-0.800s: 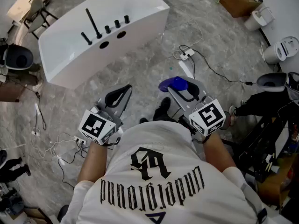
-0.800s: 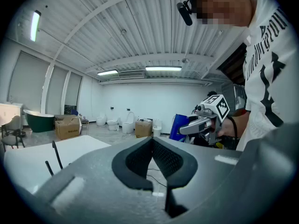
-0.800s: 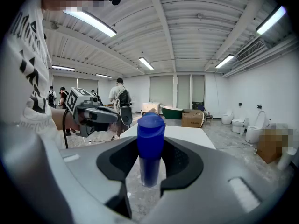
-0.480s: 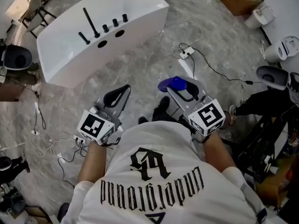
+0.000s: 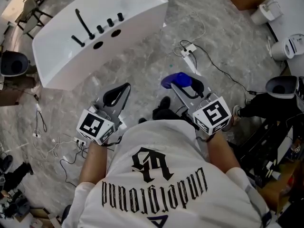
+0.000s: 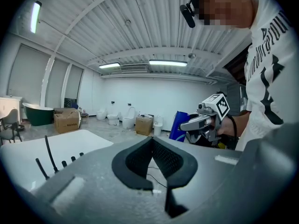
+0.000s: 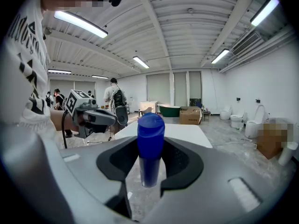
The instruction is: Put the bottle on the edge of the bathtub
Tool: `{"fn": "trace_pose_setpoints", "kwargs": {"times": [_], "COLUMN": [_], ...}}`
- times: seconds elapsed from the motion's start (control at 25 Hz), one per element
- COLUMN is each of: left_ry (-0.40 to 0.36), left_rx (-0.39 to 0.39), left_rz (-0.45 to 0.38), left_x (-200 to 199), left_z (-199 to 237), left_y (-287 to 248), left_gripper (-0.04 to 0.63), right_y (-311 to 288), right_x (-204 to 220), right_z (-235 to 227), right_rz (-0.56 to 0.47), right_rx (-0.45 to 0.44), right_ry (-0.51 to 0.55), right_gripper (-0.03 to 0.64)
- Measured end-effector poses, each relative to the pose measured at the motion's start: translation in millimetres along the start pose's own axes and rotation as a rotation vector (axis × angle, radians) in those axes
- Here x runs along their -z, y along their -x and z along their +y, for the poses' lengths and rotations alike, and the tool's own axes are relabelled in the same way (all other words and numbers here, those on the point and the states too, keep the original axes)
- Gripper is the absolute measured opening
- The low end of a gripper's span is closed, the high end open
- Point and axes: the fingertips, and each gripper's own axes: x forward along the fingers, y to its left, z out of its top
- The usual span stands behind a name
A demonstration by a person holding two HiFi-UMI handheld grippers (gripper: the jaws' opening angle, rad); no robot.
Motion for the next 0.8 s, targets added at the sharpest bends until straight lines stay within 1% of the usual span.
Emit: {"fn": "trace_pose_setpoints", "kwargs": {"times": [0.24, 0.44, 0.56, 0.64, 0.8], "left_ry": [0.002, 0.004, 0.013, 0.014, 0.023], "left_rx": [-0.011, -0.048, -0.066, -0.060, -0.072], "left_rz": [-0.003, -0.002, 0.007, 0.014, 0.029], "left_x": [-17, -23, -23, -19, -18], "left_z": [11, 17, 22, 23, 43], "left_y": [-65, -109, -128, -137, -148], "left_gripper": [0.005, 0.006, 0.006, 0.006, 0.006], "right_y": [-1, 6, 3, 1, -15], "right_x": [0, -1, 4, 9, 15], "right_z": [-65, -110, -129, -139, -158], "right_rz": [0.016, -0.004, 0.002, 0.012, 0.037], "right_rx": [-0.011, -0.027, -0.036, -0.042, -0.044], "right_ry": [0.012, 0.023, 0.012, 0.000, -0.006], "right_gripper": [0.153, 0.153, 0.153, 0.153, 0.153]}}
